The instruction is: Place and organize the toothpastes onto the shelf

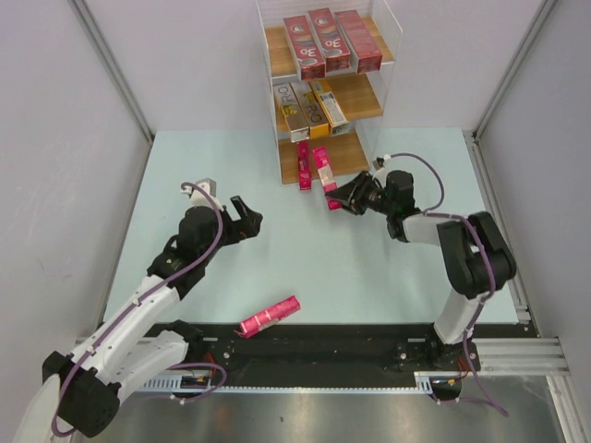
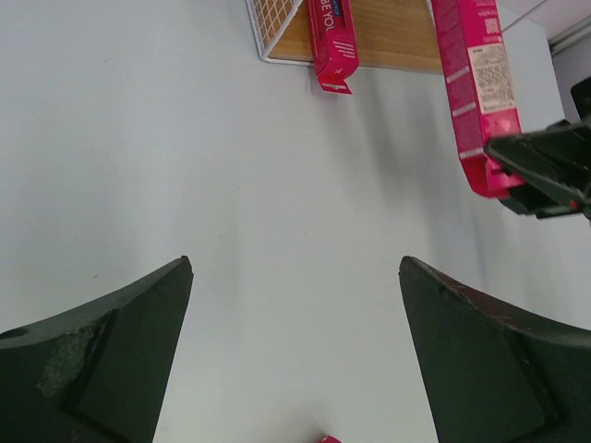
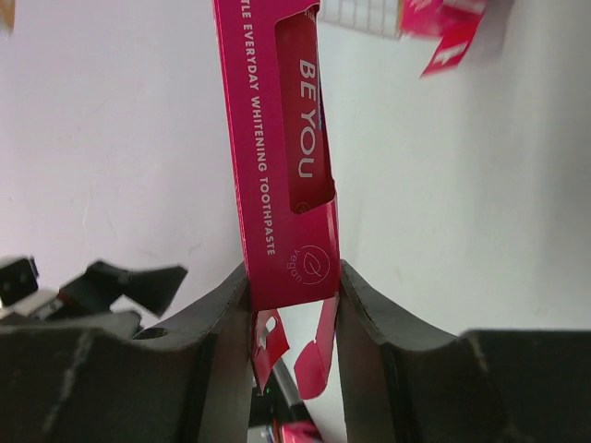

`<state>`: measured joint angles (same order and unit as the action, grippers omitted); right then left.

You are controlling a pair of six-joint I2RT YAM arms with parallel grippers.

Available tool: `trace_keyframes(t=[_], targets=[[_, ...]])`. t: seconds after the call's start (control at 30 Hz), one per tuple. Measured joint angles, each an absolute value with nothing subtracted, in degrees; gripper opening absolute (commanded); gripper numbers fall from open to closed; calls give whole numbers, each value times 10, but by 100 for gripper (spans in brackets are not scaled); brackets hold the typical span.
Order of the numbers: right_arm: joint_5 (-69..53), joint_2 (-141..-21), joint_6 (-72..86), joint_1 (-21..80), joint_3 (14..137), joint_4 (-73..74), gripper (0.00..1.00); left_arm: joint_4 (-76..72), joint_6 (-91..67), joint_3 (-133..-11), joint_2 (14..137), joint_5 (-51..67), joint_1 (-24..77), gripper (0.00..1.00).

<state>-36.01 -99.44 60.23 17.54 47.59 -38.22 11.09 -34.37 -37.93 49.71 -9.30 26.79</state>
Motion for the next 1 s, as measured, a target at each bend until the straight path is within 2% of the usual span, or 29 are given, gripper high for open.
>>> trace_keyframes(t=[0.53,0.77,1.0], targets=[[-352,-1301,622,136,805,-354,19,107,-330,-356,482,-95,269,100],[-285,-1329,613,147,873,-271,21,107,-330,-353,483,-95,269,100],[-298,-1376,599,169,916,-238,24,103,-330,-349,483,-90,269,100]])
